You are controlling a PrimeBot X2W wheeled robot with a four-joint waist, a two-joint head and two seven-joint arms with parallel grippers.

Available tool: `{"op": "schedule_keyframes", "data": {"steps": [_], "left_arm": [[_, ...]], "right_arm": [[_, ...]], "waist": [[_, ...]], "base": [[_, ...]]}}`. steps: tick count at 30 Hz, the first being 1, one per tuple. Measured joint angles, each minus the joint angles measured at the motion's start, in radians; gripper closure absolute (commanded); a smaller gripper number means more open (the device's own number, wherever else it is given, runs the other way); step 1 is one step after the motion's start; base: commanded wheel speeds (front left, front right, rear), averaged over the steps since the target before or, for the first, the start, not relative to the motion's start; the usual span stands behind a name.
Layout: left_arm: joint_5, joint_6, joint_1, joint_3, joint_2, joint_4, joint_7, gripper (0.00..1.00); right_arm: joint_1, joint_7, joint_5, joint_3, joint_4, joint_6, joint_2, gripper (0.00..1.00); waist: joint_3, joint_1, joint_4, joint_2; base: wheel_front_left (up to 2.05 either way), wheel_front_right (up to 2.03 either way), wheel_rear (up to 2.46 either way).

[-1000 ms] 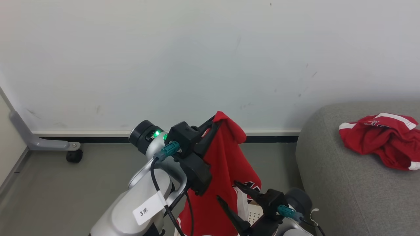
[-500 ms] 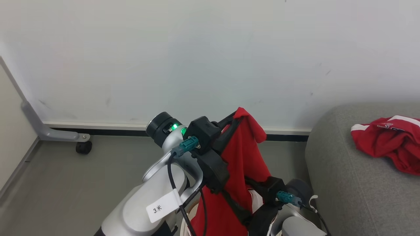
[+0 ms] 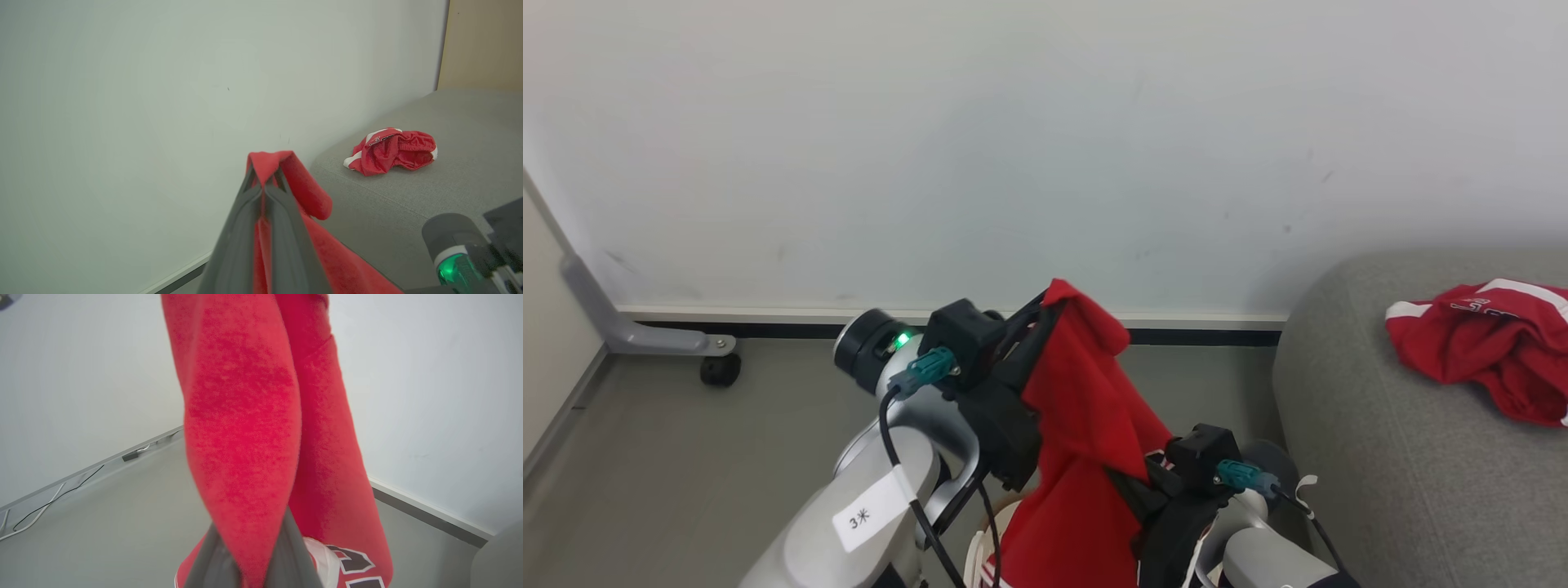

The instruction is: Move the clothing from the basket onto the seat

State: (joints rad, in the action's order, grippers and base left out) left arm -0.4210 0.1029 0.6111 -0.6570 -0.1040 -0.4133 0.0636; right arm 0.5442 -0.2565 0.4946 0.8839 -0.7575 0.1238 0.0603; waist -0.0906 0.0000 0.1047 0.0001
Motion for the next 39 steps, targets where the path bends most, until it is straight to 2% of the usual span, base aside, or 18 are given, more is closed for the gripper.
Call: {"op": "schedule_keyframes", "data": {"steps": [1,2,8,20,30,39], "left_arm": [[-0.002,-0.007,-0.010,0.004,-0.005,-0.002,0.001,0.16],[-0.002,-0.008,-0.021,0.009,-0.009,-0.004,0.001,0.00],[-0.022,-0.022,-0.076,0.029,-0.024,-0.017,0.015,0.00],[-0.056,-0.034,-0.176,0.045,-0.038,-0.020,0.055,0.00],[-0.067,-0.043,-0.283,0.021,-0.013,-0.001,0.088,0.00],[-0.073,-0.054,-0.328,0.003,0.007,0.006,0.107,0.00]], "right_arm": [[0.000,0.000,0.001,-0.007,0.000,0.000,0.000,1.00],[0.001,0.000,0.001,-0.014,0.000,0.000,0.000,1.00],[0.016,0.000,0.003,-0.058,0.027,0.000,0.017,1.00],[0.027,0.000,-0.006,-0.146,0.116,-0.002,0.157,1.00],[0.008,0.000,-0.048,-0.188,0.204,-0.040,0.262,1.00],[-0.006,0.000,-0.064,-0.208,0.295,-0.063,0.319,1.00]], "waist": [[0.000,0.0000,-0.006,0.0000],[0.000,0.0000,-0.012,0.0000],[-0.001,0.0000,-0.056,0.0000],[-0.008,0.0000,-0.154,0.0000],[-0.019,0.0000,-0.252,0.0000],[-0.028,0.0000,-0.358,0.0000]], "base": [[0.00,0.00,0.00],[0.00,0.00,0.00],[0.00,0.00,0.00],[0.00,0.00,0.00],[0.00,0.00,0.00],[0.00,0.00,0.00]]}}
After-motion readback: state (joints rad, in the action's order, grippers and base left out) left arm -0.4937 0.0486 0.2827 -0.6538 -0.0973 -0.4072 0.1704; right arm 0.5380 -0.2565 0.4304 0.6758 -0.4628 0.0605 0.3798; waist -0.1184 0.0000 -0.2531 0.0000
